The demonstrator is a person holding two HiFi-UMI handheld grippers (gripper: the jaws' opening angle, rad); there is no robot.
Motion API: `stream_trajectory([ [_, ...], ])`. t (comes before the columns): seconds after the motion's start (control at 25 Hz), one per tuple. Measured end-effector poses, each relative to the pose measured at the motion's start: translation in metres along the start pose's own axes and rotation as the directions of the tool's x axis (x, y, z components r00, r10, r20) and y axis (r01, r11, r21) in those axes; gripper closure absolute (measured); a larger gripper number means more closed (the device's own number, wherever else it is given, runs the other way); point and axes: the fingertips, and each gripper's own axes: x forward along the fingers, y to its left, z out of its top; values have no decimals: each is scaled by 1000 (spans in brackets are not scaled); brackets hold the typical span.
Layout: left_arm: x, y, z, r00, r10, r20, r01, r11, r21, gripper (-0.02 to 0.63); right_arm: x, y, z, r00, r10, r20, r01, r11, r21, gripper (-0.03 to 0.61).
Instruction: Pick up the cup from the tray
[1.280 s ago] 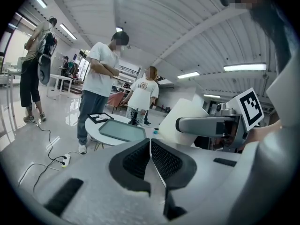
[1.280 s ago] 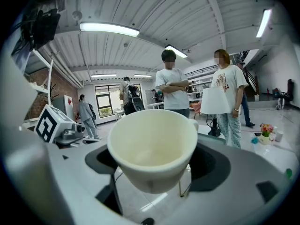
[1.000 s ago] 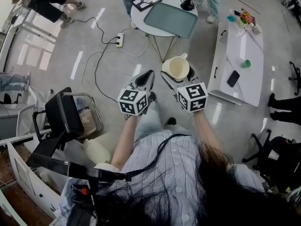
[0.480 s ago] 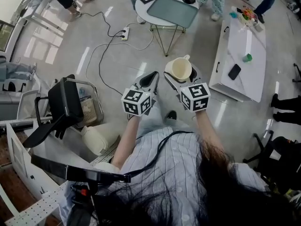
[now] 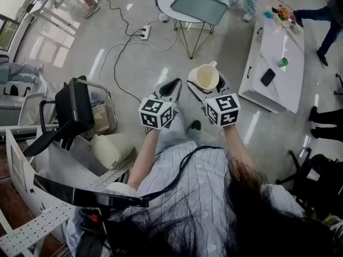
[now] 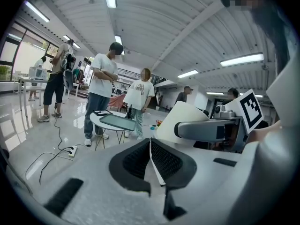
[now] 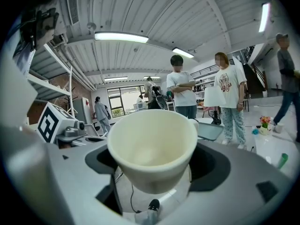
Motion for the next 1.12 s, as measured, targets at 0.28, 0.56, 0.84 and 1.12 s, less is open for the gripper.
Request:
stream_trajectory([
  [0.28, -6, -10, -7, 1000, -3, 4, 3, 1000, -4, 598, -12, 8, -4, 1000, 7, 0, -7, 1000, -6, 170],
  [0.56, -4, -16, -7, 1000, -10, 4, 10, 1000, 3, 598, -18, 7, -9, 1000, 3, 0, -3, 1000, 2, 170],
  [0.84, 3, -21, -4, 1000, -17, -3, 17, 1000, 16, 597, -21, 2, -7, 1000, -1, 2, 1, 1000, 3, 170],
  [1.12, 11, -22, -5, 999, -32, -24, 32, 999, 25, 598, -18, -2, -5, 1000, -7, 6, 7, 1000, 13, 170],
])
